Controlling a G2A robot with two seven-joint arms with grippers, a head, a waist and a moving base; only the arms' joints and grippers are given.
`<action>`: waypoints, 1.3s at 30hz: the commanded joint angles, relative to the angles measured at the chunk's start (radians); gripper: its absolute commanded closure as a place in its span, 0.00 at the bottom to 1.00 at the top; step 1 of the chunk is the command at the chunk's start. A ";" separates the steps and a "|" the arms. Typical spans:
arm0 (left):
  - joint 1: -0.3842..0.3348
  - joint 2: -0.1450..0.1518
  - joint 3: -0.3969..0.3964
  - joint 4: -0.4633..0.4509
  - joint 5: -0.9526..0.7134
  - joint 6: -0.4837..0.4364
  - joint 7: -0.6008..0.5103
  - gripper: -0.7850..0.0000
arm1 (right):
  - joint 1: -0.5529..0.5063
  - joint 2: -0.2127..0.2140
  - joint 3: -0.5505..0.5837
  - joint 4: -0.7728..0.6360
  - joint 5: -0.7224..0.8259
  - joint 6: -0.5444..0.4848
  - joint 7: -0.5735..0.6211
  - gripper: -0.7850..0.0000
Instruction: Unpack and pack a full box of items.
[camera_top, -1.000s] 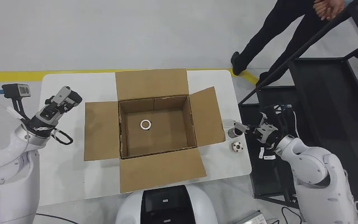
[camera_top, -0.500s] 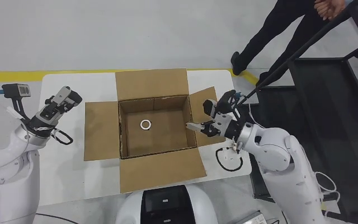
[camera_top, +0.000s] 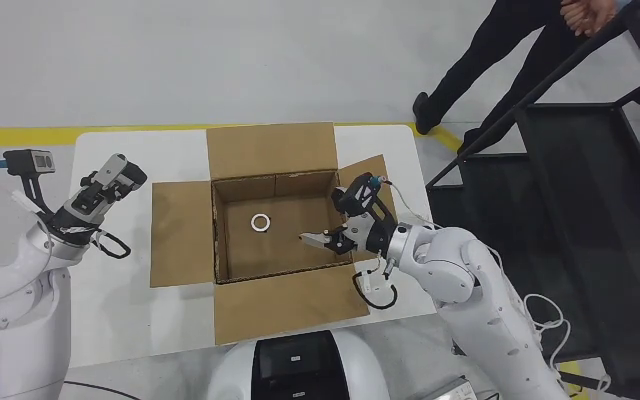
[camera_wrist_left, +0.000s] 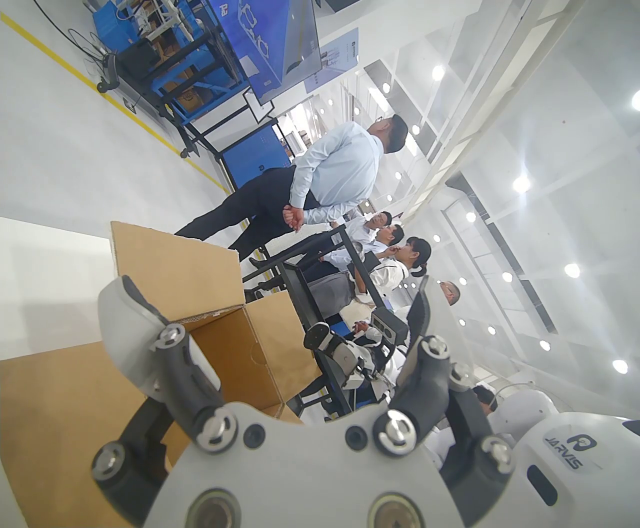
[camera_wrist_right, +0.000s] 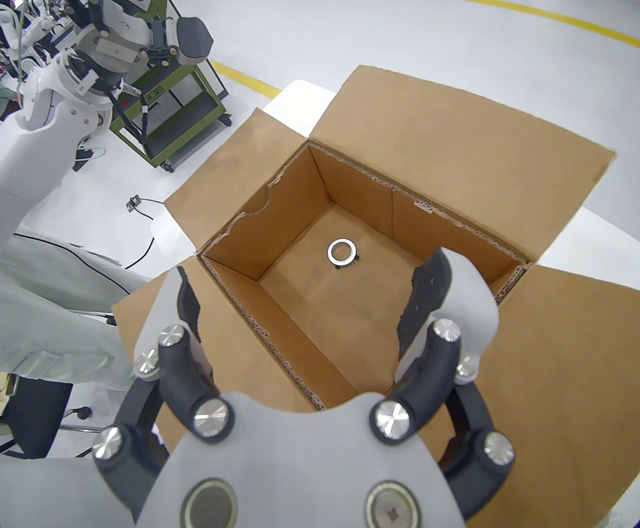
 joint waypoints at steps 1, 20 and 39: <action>0.000 0.000 0.000 0.000 0.000 0.000 0.000 0.00 | 0.000 0.000 0.000 0.000 0.000 0.000 0.000 0.00; 0.000 0.000 0.000 0.000 0.000 0.000 0.000 0.00 | 0.291 -0.053 -0.326 0.249 -0.077 -0.016 0.021 0.00; 0.000 0.000 0.000 0.000 0.000 0.000 0.000 0.00 | 0.533 -0.159 -0.616 0.539 -0.165 0.101 -0.063 0.00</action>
